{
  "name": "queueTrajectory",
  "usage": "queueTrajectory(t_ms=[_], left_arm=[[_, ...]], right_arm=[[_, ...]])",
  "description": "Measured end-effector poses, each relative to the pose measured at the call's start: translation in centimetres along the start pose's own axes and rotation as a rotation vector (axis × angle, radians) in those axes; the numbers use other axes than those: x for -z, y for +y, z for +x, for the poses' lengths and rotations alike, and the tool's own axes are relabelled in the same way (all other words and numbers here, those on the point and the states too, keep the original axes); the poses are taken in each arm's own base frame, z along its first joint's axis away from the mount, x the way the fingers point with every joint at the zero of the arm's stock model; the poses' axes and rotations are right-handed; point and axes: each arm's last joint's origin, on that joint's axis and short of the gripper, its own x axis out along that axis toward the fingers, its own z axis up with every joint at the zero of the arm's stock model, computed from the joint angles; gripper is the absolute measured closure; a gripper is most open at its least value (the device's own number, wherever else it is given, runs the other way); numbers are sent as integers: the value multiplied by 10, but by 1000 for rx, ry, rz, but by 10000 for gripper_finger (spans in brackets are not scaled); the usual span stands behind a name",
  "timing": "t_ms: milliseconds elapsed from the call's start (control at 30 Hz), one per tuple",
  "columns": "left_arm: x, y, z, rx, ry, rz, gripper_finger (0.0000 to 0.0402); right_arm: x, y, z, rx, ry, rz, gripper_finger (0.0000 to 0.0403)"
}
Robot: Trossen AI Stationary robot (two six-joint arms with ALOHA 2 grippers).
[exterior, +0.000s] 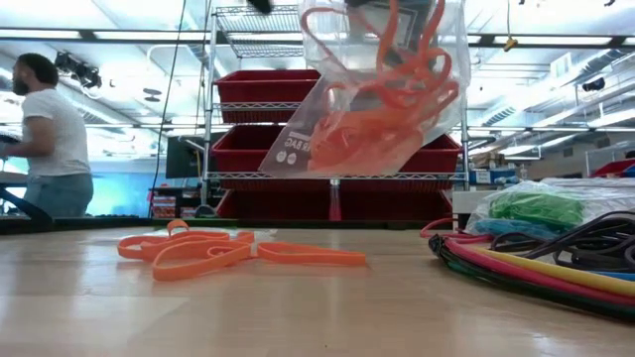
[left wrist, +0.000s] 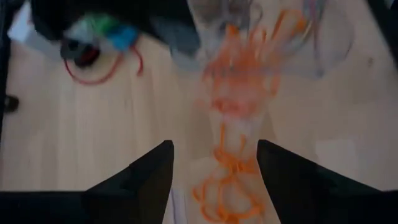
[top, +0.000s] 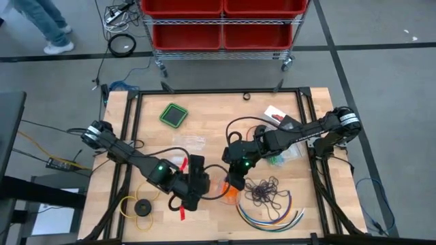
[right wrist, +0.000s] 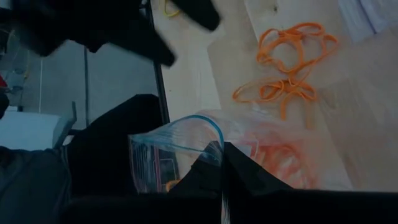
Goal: Sort rubber bands
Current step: Put the orange rubber band into the transparent zip bag
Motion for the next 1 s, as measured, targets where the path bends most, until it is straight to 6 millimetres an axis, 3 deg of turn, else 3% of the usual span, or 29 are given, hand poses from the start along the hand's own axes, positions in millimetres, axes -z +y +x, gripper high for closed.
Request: queueTrajectory(t_ms=[167, 300, 467, 633, 733, 1000], left_arm=[[24, -8, 19, -12, 81, -5, 165], [51, -19, 45, 1, 115, -44, 173], [81, -39, 77, 201, 11, -176, 183], [107, -54, 97, 389, -114, -283, 190], [122, -62, 108, 366, -111, -203, 190], [128, -68, 125, 192, -135, -90, 190]], right_arm=[[0, 0, 0, -13, 12, 0, 403], [0, 0, 0, -13, 12, 0, 403], [0, 0, 0, -12, 13, 0, 403], [0, 0, 0, -12, 13, -1, 403], [-1, -1, 0, -11, 9, -2, 403], [-1, -1, 0, -11, 7, -2, 403]])
